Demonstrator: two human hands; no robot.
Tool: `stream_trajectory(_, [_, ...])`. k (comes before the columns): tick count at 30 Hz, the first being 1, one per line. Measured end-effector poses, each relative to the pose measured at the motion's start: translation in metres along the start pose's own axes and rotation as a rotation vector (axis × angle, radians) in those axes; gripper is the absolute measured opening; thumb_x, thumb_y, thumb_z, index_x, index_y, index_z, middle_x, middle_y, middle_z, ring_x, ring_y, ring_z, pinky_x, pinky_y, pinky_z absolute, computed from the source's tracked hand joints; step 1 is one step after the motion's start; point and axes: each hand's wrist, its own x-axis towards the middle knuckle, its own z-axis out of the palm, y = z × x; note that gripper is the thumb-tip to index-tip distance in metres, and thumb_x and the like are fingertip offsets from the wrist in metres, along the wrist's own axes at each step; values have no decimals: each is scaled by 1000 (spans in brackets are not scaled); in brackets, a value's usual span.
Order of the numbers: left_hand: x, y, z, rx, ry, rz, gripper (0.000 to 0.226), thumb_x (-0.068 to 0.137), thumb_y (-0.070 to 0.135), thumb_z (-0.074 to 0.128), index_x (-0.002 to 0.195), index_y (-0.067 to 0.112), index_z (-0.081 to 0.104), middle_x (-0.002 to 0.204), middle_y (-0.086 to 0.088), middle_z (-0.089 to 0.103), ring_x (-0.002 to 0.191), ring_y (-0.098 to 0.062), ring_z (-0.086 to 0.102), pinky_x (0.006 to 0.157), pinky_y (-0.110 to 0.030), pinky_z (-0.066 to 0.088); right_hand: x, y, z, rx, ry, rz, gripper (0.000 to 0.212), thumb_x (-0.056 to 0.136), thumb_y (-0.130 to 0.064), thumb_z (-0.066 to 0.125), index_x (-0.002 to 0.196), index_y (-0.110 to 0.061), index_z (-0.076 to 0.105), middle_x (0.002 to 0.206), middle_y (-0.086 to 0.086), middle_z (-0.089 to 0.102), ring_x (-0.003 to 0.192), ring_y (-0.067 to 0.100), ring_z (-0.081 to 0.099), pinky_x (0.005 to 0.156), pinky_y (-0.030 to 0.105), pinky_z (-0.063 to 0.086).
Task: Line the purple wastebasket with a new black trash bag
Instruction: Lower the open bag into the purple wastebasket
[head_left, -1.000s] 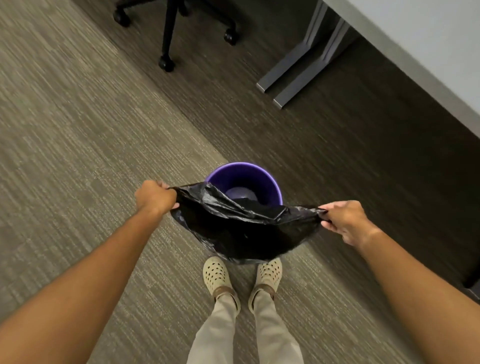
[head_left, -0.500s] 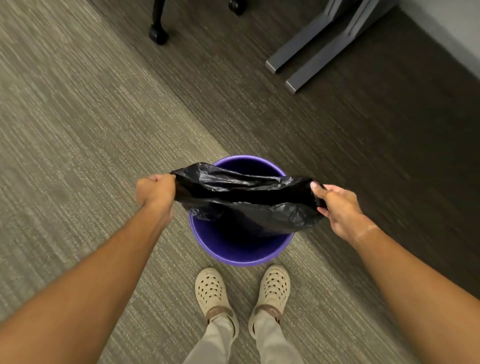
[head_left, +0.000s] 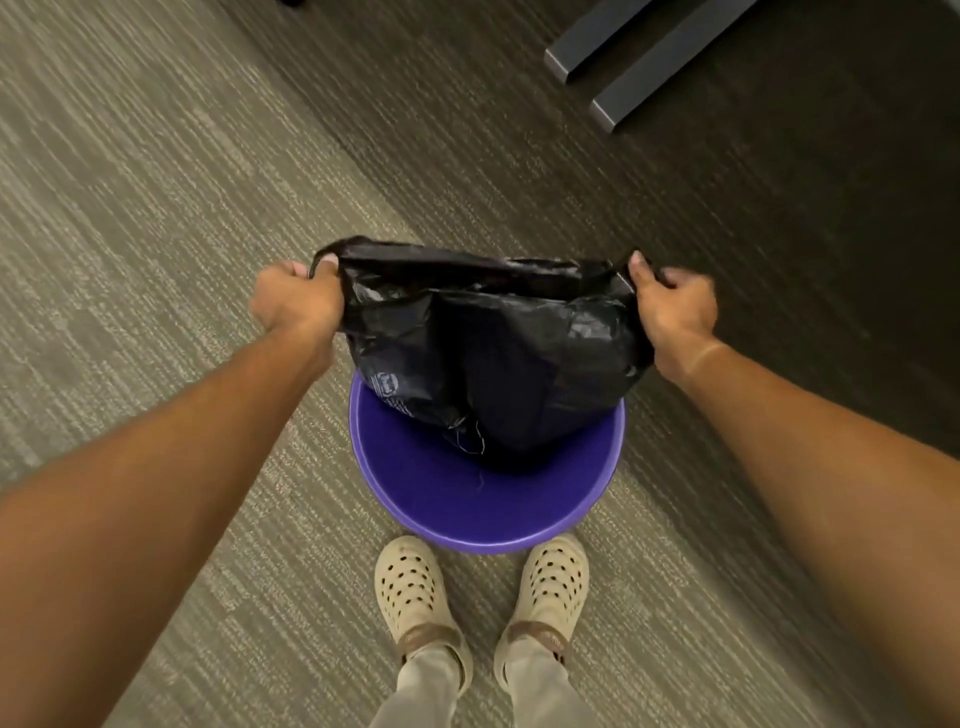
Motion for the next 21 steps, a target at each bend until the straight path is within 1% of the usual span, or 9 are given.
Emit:
stream_trajectory(2, [7, -3, 5, 55, 9, 28, 35, 86, 32, 68, 63, 25, 43, 72, 8, 54, 62, -3, 49, 47, -13, 39, 9, 1, 8, -27, 32, 43, 50, 78, -57, 69, 108, -17, 65, 97, -1, 65, 97, 19, 60, 86, 27, 47])
stream_trajectory(4, [16, -10, 10, 131, 5, 56, 32, 85, 30, 70, 64, 24, 46, 74, 8, 54, 63, -4, 49, 56, -18, 46, 15, 1, 12, -109, 16, 79, 48, 77, -56, 69, 111, -23, 60, 116, 3, 63, 105, 21, 61, 90, 28, 49])
stream_trajectory(7, [28, -20, 15, 253, -54, 67, 18, 85, 27, 72, 88, 13, 61, 85, 1, 59, 70, -9, 54, 56, -19, 45, 24, 3, 16, -260, -69, 98, 41, 78, -49, 71, 106, -19, 67, 104, 4, 70, 91, 21, 67, 79, 32, 56])
stream_trajectory(9, [31, -25, 16, 342, -120, 35, 28, 85, 26, 72, 103, 7, 62, 90, -4, 62, 71, -13, 57, 52, -18, 44, 25, 4, 17, -324, -146, 130, 34, 78, -40, 73, 100, -14, 68, 96, 6, 72, 81, 23, 69, 74, 35, 59])
stream_trajectory(11, [31, -31, 13, 435, -170, 19, 30, 83, 27, 74, 100, 6, 61, 82, -4, 60, 64, -11, 55, 46, -18, 42, 24, 8, 17, -373, -265, 173, 30, 80, -27, 73, 103, -9, 66, 96, 8, 71, 81, 24, 70, 70, 35, 59])
stream_trajectory(13, [28, -37, 8, 527, -234, 7, 27, 82, 27, 73, 94, 7, 60, 76, -4, 57, 61, -11, 54, 43, -21, 40, 22, 15, 14, -442, -340, 170, 24, 81, -17, 71, 101, -5, 65, 95, 10, 68, 75, 23, 67, 60, 31, 54])
stream_trajectory(15, [23, -42, 1, 585, -288, -19, 29, 81, 30, 73, 92, 7, 58, 76, -5, 56, 59, -12, 53, 41, -22, 40, 19, 22, 7, -470, -346, 166, 19, 82, -21, 73, 91, -6, 65, 93, 10, 67, 68, 19, 62, 52, 28, 46])
stream_trajectory(18, [13, -44, -7, 552, -283, -37, 42, 83, 37, 71, 105, 4, 57, 78, -5, 55, 62, -13, 53, 41, -23, 40, 9, 32, -4, -413, -280, 165, 41, 82, -49, 70, 99, -13, 65, 101, 6, 67, 88, 23, 63, 72, 32, 49])
stream_trajectory(21, [-3, -44, -13, 373, -294, -135, 40, 84, 44, 69, 93, 8, 53, 84, -8, 59, 64, -16, 58, 33, -22, 43, -12, 38, -15, -299, -215, 207, 59, 77, -59, 68, 118, -17, 59, 118, 4, 63, 109, 26, 58, 94, 41, 50])
